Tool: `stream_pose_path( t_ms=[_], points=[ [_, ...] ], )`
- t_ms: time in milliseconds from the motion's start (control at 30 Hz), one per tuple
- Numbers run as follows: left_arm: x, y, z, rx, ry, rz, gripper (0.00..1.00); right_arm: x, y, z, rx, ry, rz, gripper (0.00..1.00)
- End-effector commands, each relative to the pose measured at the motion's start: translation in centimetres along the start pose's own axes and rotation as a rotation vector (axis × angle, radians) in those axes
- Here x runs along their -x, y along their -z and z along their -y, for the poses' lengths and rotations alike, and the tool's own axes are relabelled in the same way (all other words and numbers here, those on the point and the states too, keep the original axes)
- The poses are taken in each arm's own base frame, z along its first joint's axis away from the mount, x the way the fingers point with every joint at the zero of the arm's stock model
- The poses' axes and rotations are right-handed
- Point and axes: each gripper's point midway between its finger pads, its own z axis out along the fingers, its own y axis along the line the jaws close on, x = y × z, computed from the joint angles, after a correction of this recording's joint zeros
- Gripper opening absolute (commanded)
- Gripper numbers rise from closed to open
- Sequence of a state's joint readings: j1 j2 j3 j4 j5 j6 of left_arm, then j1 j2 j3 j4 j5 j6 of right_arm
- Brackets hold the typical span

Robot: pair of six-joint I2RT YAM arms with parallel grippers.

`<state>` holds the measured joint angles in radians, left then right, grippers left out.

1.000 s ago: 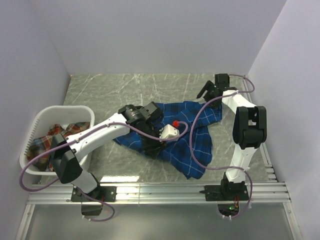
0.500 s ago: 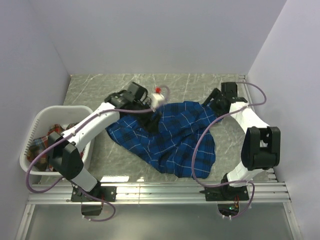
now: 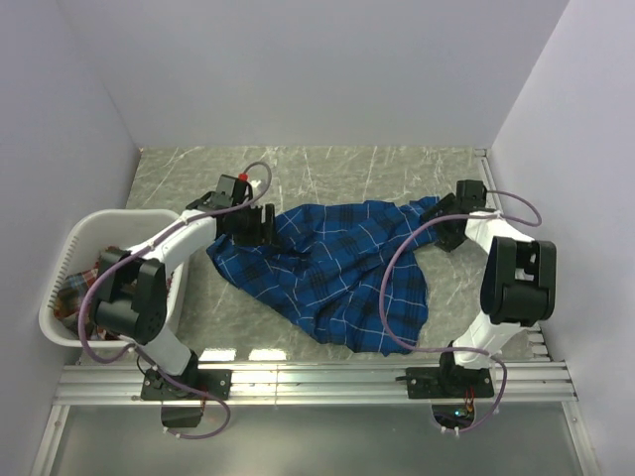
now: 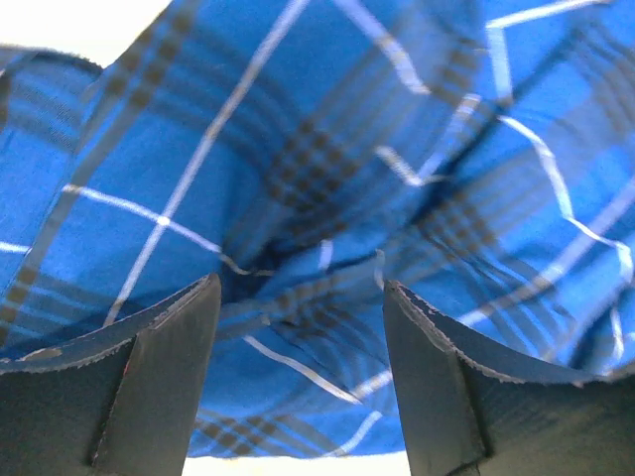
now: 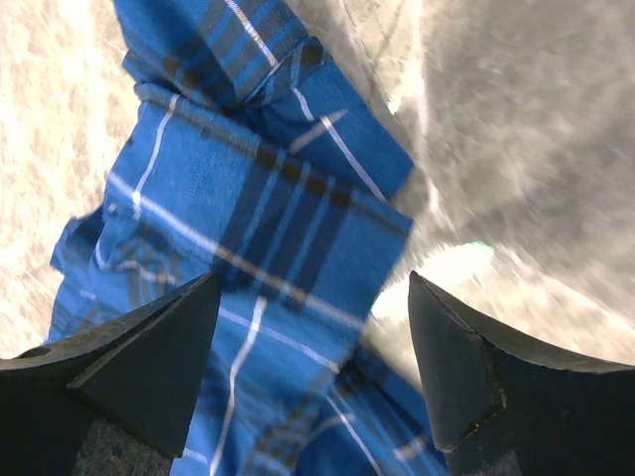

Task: Fold and stack the long sleeve shirts
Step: Flatten the shirt out

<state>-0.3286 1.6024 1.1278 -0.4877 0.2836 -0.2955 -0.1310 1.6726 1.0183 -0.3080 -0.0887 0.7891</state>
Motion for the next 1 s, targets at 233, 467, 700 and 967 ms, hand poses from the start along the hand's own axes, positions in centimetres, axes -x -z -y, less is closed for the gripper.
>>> stream_pose_path(
  t_ms=[233, 467, 700, 967],
  points=[
    [0.9, -4.5, -2.2, 0.03, 0.265, 0.044, 0.72, 1.7, -3.2, -2.0, 0.077, -0.017, 0.048, 0.63],
    [4.1, -10.4, -2.9, 0.024, 0.327, 0.032, 0.71, 4.0, -3.6, -4.3, 0.125, 0.02, 0.078, 0.17],
    [13.6, -12.4, -0.6, -0.094, 0.309, 0.165, 0.72, 8.2, 0.8, -8.6, 0.217, 0.119, 0.196, 0.0],
    [21.2, -3.6, 1.8, -0.143, 0.261, 0.424, 0.73, 7.0, 14.0, -16.9, 0.534, 0.405, 0.301, 0.0]
  ],
)
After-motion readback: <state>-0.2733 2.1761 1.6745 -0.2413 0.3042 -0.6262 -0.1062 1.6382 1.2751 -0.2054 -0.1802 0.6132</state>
